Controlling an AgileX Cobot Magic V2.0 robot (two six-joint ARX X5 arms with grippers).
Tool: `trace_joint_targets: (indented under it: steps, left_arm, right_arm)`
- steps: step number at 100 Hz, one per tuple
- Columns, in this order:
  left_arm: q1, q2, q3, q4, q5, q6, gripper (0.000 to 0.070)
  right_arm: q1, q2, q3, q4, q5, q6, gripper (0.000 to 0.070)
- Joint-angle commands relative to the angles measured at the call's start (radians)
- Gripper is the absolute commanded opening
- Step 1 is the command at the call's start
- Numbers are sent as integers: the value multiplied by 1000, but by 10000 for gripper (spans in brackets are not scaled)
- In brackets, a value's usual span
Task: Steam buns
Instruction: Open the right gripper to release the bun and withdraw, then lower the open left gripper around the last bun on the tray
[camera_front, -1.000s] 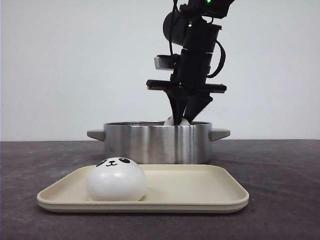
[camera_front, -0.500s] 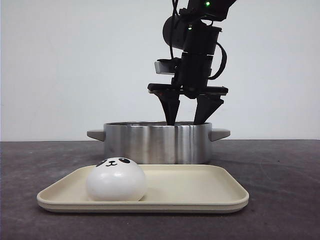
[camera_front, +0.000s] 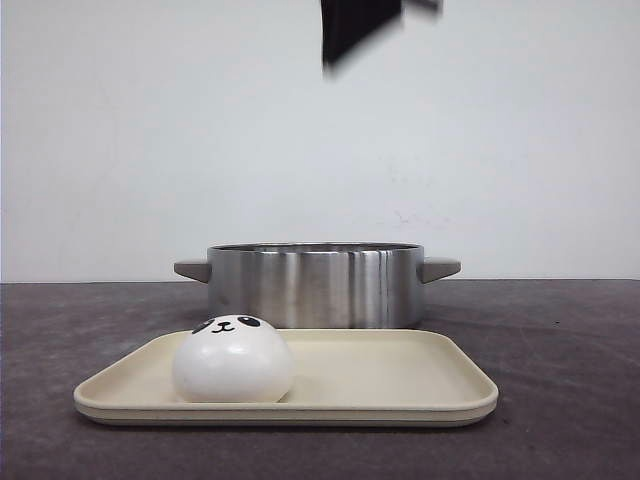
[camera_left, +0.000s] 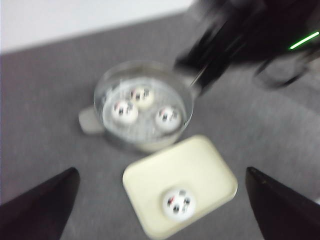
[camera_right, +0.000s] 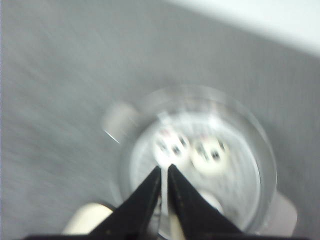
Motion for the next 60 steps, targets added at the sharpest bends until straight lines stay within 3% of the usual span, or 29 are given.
trace_joint_targets:
  steps: [1,37,60]
  left_arm:
    - [-8,-17,-80,43,7,2,677]
    - [-20,-91,-619,359,144,-135,677]
    - [-47,-78,-867,466,156,-183,678]
  right_arm:
    - [29,-63,27,3,1,-11,6]
    - [96,-362,27,1,5,-15,6]
    - [96,-432,27,-61,19,-14,6]
